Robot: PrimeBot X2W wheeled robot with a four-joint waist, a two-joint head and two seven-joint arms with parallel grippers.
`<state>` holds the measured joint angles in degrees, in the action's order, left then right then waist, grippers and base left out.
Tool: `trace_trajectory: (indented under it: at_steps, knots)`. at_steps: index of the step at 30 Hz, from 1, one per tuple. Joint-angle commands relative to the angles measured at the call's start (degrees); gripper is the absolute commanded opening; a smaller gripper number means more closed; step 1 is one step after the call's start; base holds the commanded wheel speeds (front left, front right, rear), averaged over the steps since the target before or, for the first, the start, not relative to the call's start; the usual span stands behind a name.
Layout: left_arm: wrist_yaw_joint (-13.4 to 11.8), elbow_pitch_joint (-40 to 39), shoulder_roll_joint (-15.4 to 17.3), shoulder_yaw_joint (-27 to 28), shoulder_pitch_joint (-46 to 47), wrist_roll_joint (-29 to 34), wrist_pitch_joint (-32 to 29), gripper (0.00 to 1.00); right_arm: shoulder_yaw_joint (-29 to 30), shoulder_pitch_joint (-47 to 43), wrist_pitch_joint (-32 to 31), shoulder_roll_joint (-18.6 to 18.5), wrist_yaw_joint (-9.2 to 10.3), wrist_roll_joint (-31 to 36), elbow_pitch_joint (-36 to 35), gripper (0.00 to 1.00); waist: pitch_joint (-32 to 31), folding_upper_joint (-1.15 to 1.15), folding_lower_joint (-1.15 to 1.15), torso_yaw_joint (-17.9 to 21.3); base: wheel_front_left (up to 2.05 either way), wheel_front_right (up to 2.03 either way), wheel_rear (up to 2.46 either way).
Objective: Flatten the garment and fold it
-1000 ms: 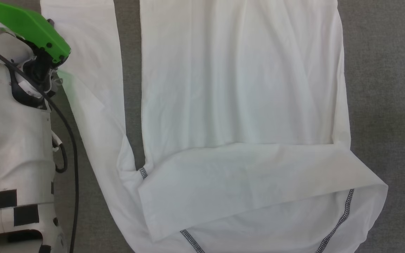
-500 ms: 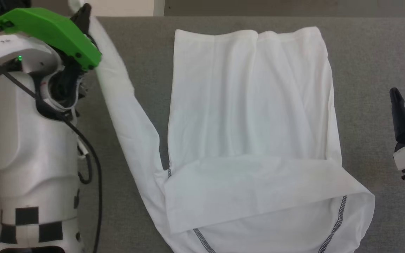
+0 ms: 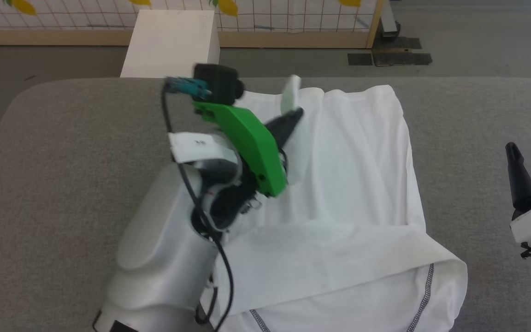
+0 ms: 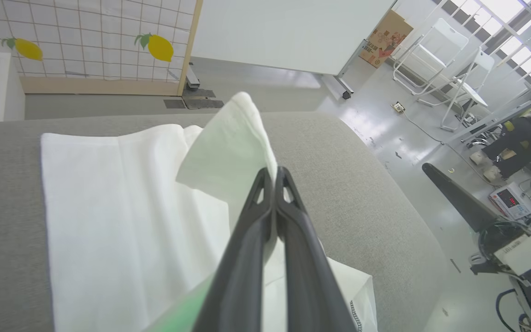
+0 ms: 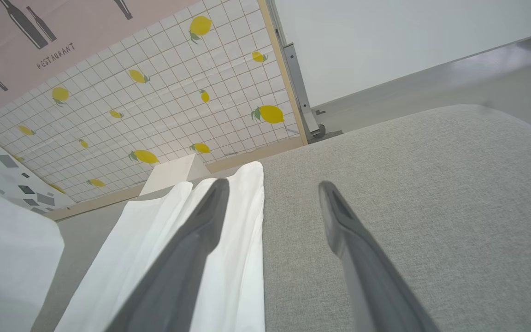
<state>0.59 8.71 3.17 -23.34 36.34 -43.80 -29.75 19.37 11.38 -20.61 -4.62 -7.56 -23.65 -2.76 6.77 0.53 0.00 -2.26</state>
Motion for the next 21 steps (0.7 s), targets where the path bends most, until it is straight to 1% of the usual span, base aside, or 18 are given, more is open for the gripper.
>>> trace_trajectory:
  at_steps: [1, 4, 8, 11, 14, 18, 19, 21]
  knots:
    - [-0.8, 0.5, -0.3, -2.8, -1.2, -2.4, 1.2, 0.00, 0.1, -0.9, 0.1, 0.2, 0.08, 0.3, 0.0, 1.00, 0.1, -0.52, 0.00, 1.3, 0.00, 0.00, 0.00]
    - [-2.5, 2.5, -0.3, -11.1, -1.3, -6.1, 4.3, 0.00, -0.3, -0.6, 0.0, 0.4, 0.08, 0.2, 0.1, 1.00, 1.0, -0.52, 0.00, 2.9, 0.00, 0.00, 0.00]
    - [-3.4, 6.3, -0.3, -20.6, 0.1, -8.7, 7.4, 0.00, -0.7, 0.0, -0.1, 0.6, 0.08, 0.1, 0.2, 1.00, 2.7, -0.52, 0.00, 5.3, 0.00, 0.00, 0.00]
    - [-3.9, 9.4, -0.3, -26.4, 1.7, -10.6, 9.2, 0.00, -0.7, 0.4, -0.1, 0.6, 0.08, 0.0, 0.3, 1.00, 4.1, -0.52, 0.00, 7.0, 0.00, 0.00, 0.00]
    - [-4.3, 12.4, -0.3, -30.6, 3.0, -12.5, 10.9, 0.00, -0.7, 0.7, 0.1, 0.5, 0.08, -0.1, 0.5, 1.00, 5.4, -0.52, 0.00, 8.5, 0.00, 0.00, 0.00]
    - [-3.9, 16.5, -0.3, -36.8, 4.0, -14.9, 10.3, 0.00, -0.7, 1.1, 0.7, 0.6, 0.08, -0.5, 1.1, 1.00, 6.7, -0.52, 0.00, 10.1, 0.00, 0.00, 0.00]
    - [-3.6, 19.0, -0.3, -40.6, 3.9, -16.4, 9.6, 0.00, -0.8, 1.3, 1.2, 0.6, 0.08, -0.7, 1.7, 1.00, 7.2, -0.52, 0.00, 10.9, 0.00, 0.00, 0.00]
    - [-3.8, 20.3, -0.3, -42.4, 3.8, -17.2, 9.2, 0.00, -0.8, 1.4, 1.5, 0.6, 0.08, -0.8, 2.1, 1.00, 7.3, -0.52, 0.00, 11.1, 0.00, 0.00, 0.00]
